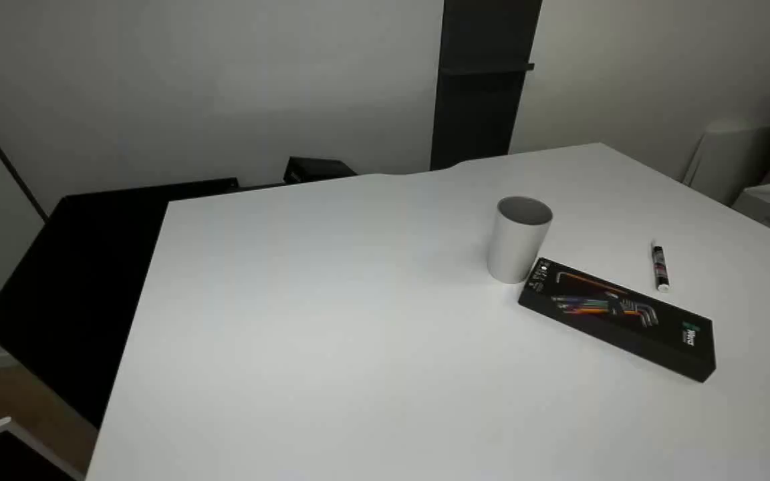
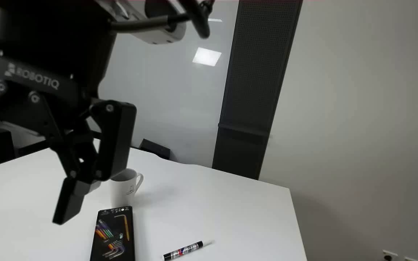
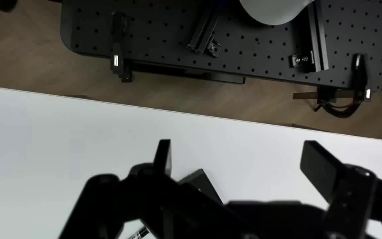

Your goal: Put the marker in the mug

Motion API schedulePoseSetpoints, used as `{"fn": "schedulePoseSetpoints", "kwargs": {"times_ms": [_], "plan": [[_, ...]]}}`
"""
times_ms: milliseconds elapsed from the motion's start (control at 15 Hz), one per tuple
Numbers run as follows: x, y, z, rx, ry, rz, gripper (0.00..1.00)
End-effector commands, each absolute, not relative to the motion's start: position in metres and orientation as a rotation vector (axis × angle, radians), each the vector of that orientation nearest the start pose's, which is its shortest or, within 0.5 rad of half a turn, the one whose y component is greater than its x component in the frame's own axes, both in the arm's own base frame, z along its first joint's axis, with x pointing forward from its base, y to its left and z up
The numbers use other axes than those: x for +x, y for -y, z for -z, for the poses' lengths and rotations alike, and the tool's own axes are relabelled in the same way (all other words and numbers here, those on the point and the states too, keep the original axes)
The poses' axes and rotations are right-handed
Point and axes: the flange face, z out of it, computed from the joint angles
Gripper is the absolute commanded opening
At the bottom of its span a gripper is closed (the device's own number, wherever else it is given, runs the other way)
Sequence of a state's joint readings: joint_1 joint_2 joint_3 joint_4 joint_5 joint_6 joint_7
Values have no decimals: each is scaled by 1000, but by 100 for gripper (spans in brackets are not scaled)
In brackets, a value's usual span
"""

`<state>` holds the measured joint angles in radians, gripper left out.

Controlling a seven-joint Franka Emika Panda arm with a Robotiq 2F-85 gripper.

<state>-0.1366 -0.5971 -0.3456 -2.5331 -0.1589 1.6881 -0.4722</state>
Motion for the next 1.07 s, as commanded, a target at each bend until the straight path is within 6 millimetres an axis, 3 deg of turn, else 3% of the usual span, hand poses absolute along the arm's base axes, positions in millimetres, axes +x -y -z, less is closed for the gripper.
{"fn": "schedulePoseSetpoints", "kwargs": {"times_ms": [0, 667, 1000], "plan": [[296, 174, -442, -2967, 168, -342, 100], [296, 174, -442, -2968, 168, -341, 100], [320, 189, -436, -3007, -211, -205, 100]]}}
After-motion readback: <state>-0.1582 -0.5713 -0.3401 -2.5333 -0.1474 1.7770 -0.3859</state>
